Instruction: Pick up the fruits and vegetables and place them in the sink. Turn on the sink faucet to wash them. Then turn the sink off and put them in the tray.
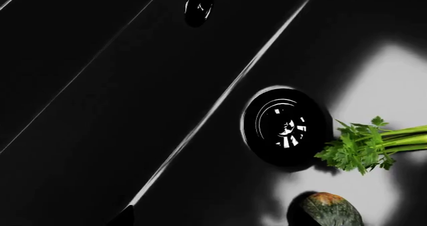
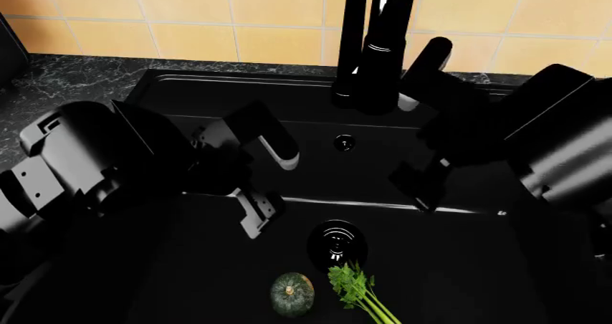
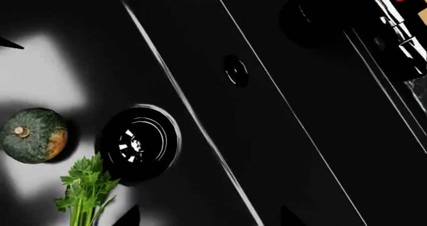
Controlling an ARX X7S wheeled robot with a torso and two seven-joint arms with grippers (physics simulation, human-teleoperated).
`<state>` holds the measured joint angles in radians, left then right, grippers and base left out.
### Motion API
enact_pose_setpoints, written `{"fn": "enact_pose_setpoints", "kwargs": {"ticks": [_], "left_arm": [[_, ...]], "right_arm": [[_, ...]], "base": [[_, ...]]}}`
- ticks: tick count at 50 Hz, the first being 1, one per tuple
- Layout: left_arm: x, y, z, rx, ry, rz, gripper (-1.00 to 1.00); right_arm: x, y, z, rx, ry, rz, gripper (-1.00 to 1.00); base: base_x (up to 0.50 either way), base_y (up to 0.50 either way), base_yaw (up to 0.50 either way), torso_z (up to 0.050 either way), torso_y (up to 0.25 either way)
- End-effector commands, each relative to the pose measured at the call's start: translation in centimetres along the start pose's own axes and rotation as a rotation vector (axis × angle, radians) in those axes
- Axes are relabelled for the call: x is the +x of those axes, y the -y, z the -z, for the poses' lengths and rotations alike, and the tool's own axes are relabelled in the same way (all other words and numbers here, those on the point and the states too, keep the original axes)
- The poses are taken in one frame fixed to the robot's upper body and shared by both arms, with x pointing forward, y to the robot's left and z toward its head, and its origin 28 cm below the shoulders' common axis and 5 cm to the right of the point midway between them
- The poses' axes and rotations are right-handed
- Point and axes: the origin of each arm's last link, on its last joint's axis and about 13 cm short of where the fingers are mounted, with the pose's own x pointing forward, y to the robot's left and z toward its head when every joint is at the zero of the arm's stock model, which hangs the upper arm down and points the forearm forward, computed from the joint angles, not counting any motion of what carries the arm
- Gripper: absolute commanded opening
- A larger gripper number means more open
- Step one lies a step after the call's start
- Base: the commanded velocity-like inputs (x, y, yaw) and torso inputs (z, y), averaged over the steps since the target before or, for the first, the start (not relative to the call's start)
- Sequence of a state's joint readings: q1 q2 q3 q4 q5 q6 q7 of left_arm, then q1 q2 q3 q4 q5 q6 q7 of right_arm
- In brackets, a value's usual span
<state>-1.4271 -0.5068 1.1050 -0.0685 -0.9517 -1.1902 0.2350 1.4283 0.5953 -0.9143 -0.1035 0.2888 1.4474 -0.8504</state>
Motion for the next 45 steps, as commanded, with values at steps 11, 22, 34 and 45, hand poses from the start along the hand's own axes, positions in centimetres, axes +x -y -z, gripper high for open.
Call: {"fn": "enact_pose_setpoints", "kwargs": {"ticks": [11,22,34,45], "left_arm": [[-0.3,-0.1,-0.1,-0.004,0.000,-0.012,1.00],[-0.3,-0.2,0.1,-0.010,0.000,-0.016,1.00],[-0.3,-0.1,0.2,-0.008,-0.001,-0.014,1.00],[-0.4,-0.1,0.2,-0.008,-0.002,-0.016,1.00]], "right_arm": [[3.7,-1.4,0.4,0.005,-0.104,-0.106,1.00],[5.6,-2.9,0.8,0.004,-0.148,-0.183,1.00],[7.3,-3.7,1.1,0.054,-0.113,-0.225,1.00],[8.4,-4.5,1.6,0.057,-0.159,-0.268,1.00]], "base": [[0.00,0.00,0.00,0.000,0.000],[0.00,0.00,0.00,0.000,0.000],[0.00,0.00,0.00,0.000,0.000],[0.00,0.00,0.00,0.000,0.000]]}}
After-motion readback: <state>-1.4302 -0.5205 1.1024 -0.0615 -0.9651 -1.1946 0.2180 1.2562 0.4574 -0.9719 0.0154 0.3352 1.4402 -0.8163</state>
